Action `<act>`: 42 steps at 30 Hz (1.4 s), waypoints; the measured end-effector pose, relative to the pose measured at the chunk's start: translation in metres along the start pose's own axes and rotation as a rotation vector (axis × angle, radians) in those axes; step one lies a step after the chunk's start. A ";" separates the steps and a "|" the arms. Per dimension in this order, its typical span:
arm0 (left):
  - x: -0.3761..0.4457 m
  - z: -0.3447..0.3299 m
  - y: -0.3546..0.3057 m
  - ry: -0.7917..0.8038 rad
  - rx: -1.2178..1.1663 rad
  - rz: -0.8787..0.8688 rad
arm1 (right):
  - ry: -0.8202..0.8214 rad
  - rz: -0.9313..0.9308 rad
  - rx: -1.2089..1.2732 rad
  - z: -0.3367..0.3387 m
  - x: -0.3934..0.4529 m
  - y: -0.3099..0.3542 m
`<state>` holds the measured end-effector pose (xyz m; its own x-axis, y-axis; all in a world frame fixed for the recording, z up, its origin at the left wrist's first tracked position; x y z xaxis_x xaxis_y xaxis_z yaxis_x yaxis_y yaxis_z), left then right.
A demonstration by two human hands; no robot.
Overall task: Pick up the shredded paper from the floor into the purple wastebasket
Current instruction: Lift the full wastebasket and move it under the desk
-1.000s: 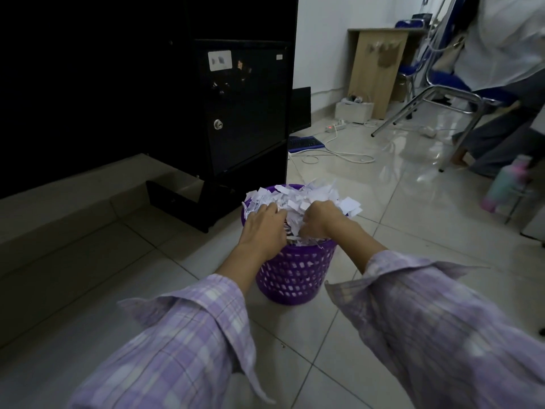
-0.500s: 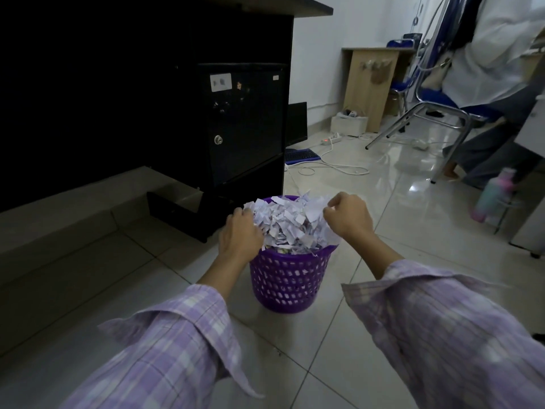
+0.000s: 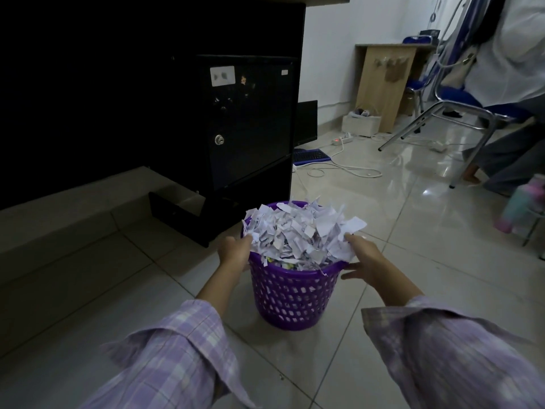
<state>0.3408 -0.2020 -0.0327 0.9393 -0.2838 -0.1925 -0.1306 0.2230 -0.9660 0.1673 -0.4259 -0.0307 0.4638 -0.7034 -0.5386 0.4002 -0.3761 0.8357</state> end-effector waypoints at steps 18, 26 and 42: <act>-0.025 0.041 0.023 0.016 -0.304 0.159 | 0.067 0.031 -0.006 -0.022 -0.033 -0.013; -0.077 0.133 0.037 -0.085 -0.328 0.157 | 0.169 0.042 -0.037 -0.079 -0.089 -0.041; -0.228 0.370 0.091 -0.549 -0.422 0.167 | 0.562 0.016 -0.206 -0.279 -0.223 -0.129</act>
<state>0.2322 0.2276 -0.0125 0.9055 0.2584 -0.3366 -0.2942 -0.1891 -0.9368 0.2326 -0.0522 -0.0485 0.7953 -0.2604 -0.5475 0.5091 -0.2035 0.8363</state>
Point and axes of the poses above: each hand's wrist, its own x-axis towards the middle knuckle, its own z-axis out of the back of the hand, y = z × x, the point moved 7 cm from there along x, towards the middle knuckle, and after that the axes turned 7 degrees about -z, right-handed, at the moved point
